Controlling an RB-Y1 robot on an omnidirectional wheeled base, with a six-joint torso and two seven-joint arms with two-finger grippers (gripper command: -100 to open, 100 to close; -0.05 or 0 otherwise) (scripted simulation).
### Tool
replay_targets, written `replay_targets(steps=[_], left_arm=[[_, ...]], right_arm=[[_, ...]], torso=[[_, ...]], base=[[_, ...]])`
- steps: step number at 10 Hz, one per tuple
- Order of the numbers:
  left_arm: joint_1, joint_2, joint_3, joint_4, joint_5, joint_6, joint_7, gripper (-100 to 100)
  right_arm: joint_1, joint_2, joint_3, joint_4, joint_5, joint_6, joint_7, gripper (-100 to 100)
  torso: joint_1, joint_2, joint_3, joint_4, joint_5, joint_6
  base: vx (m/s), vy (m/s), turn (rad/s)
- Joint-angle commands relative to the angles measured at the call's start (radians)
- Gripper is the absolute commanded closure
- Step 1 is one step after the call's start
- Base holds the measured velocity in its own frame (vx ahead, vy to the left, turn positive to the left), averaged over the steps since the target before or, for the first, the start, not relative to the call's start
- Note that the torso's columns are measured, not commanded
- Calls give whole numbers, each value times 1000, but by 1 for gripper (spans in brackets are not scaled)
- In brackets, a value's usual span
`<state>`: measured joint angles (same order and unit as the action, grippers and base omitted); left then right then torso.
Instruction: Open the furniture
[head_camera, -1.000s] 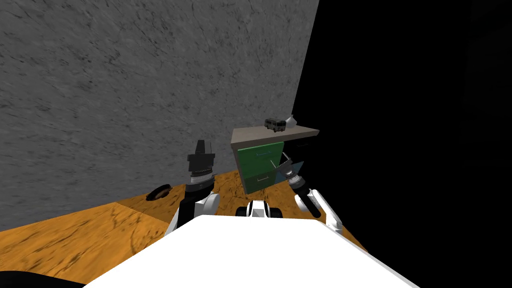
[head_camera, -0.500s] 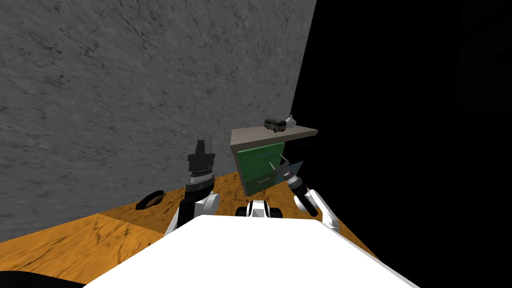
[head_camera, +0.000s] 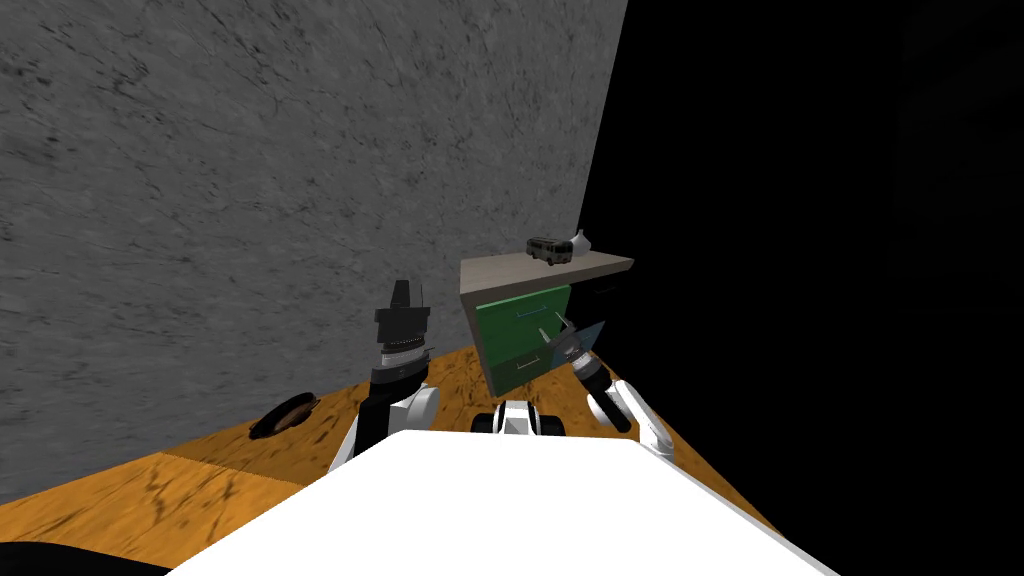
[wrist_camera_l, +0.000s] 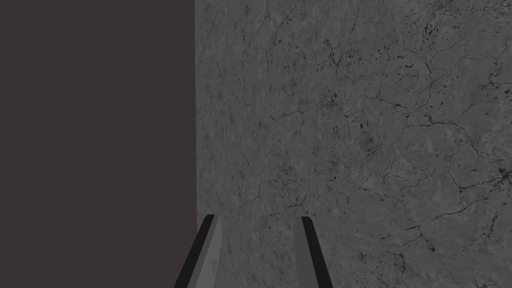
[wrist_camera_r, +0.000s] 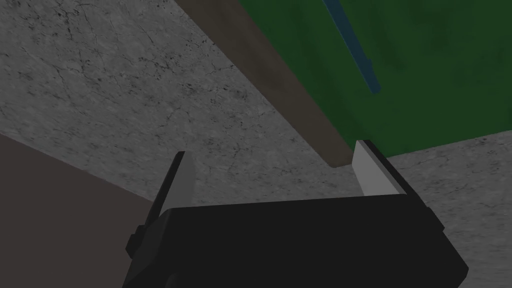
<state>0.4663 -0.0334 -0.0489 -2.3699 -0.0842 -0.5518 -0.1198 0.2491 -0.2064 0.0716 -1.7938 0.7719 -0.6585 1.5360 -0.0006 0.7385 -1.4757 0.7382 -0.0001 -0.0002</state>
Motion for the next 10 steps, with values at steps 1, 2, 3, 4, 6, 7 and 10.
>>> replay_targets(steps=[1,2,3,4,6,7,10], left_arm=[[0,0,0,0,0,0,0,0],[0,0,0,0,0,0,0,0],[0,0,0,0,0,0,0,0],[0,0,0,0,0,0,0,0],[0,0,0,0,0,0,0,0],[0,0,0,0,0,0,0,0],[0,0,0,0,0,0,0,0]], right_arm=[[-6,11,-2,26,33,4,55,-100],[-9,21,-4,45,60,7,96,-100],[-11,34,-6,63,86,9,124,-100],[-11,34,-6,63,86,9,133,-100],[-14,64,-10,96,131,14,195,-100],[-15,83,-11,111,151,16,223,-100],[-17,153,-16,146,197,22,289,-100]], torso=[[0,-1,-1,0,0,0],[0,-1,0,0,0,0],[1,-1,0,0,0,0],[3,-2,-1,0,1,0],[0,0,0,0,0,0],[0,0,0,0,0,0],[0,-1,0,0,0,0]], base=[[39,45,-58],[39,60,-77],[66,87,-141],[51,81,-58],[37,66,-104],[50,90,-105],[42,67,-81]])
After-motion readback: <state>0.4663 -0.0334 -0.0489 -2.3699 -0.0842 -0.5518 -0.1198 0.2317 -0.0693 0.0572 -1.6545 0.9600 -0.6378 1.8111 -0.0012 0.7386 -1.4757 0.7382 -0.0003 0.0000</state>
